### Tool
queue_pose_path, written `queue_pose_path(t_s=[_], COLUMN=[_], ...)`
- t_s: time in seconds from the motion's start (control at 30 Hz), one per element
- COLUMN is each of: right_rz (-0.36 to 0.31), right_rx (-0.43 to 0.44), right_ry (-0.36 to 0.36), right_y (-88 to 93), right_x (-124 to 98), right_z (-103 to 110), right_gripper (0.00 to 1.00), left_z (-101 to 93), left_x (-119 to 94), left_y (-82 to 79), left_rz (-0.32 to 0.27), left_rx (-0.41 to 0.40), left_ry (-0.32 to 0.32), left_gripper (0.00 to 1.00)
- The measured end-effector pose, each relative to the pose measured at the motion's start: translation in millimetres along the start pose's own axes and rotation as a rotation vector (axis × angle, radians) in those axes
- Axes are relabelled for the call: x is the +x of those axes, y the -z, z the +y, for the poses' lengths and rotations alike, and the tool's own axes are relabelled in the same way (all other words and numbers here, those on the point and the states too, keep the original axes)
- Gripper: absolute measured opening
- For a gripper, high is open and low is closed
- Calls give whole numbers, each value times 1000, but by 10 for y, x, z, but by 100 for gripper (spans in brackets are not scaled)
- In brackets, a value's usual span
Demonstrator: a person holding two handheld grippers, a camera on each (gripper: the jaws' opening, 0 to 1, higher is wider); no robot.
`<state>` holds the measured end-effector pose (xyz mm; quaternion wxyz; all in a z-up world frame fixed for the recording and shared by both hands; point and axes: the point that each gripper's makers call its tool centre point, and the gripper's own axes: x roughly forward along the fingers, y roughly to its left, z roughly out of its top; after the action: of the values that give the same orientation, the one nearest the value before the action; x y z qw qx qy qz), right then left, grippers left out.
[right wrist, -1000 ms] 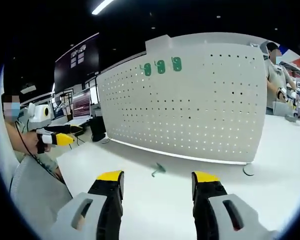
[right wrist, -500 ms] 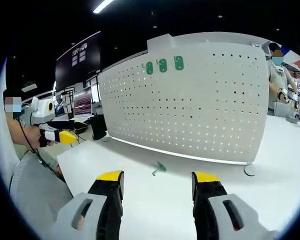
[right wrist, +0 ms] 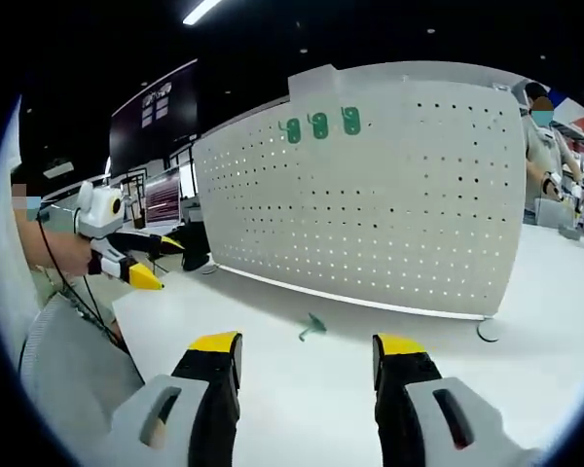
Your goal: Insert the hook assembly into the mounting plate slot until the hook locks in place.
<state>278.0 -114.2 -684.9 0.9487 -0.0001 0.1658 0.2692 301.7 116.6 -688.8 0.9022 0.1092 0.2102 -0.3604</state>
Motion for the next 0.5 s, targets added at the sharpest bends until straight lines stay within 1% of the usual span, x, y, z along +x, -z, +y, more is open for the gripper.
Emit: queue_pose_path(t_s=[0.13,0.17,0.23,0.5], right_rz=[6,8,10,16], right_rx=[3,4,3,10], right_ry=[3,3,3,6], right_y=[18,21,23,40], right_x=[5,6,6,11], right_z=[-15,-15,-13,-24], right_gripper=[52,52,52,52], left_z=[-4,-10,-2,-15], left_x=[57,76,103,202], left_y=[17,27,31,41], left_rz=[31,45,61,102], left_rx=[21,37,69,123], left_ry=[26,39,45,91], left_gripper=[74,74,74,74])
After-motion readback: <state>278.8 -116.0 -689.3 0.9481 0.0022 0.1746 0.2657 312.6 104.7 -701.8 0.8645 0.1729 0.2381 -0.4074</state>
